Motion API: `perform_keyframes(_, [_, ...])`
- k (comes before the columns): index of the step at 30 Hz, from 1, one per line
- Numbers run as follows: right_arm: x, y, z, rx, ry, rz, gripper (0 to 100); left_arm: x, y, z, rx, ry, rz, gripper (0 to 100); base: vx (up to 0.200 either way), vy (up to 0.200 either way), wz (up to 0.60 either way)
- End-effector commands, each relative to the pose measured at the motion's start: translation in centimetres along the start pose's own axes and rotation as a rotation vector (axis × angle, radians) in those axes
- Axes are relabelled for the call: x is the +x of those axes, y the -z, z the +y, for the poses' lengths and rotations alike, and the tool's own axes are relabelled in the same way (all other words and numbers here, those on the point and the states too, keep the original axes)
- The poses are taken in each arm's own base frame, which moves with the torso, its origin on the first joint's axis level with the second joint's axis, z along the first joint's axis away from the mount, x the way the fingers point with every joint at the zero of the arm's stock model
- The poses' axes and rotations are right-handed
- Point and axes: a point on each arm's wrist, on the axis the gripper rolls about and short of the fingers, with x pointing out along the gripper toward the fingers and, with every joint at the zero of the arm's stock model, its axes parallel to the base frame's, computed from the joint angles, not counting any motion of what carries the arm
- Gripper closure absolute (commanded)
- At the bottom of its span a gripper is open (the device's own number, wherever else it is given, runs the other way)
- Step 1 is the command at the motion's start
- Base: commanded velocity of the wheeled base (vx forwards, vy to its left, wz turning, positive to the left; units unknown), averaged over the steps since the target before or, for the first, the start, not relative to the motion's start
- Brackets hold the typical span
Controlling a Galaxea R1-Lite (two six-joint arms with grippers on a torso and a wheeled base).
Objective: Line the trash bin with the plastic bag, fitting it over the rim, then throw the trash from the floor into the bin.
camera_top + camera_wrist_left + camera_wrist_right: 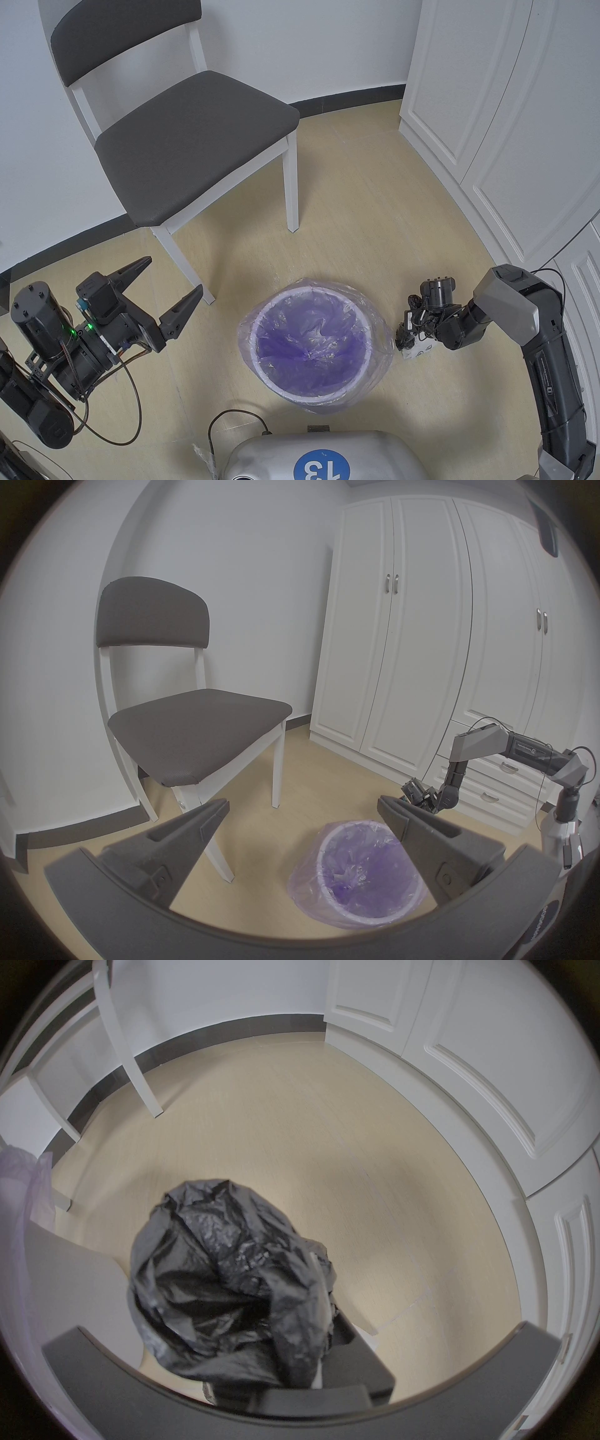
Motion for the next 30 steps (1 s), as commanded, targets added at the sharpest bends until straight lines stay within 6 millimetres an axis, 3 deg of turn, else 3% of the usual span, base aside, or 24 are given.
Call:
perform_keyframes(1, [-0.1,-0.1,0.1,-0.005,0.001,-0.004,100,0.0,0.1,-0.1,0.001,0.003,-0.006,0,0.0,0.0,0.0])
perform_keyframes(15, [-0.2,0.1,-0.2,-0.007,-0.026,-0.111,100,0.6,1.1,0.1,-0.01,0.004,0.037,0,0.0,0.0,0.0])
perform_keyframes(19, [-0.5,-0.2,-0.2,0.01,-0.083,-0.223,100,0.4,0.8,0.1,-0.013,0.0,0.023,0,0.0,0.0,0.0])
perform_keyframes(30, [-0.4,-0.1,-0.2,0.01,-0.074,-0.184,100,0.4,0.7,0.0,-0.007,0.008,0.02,0,0.0,0.0,0.0])
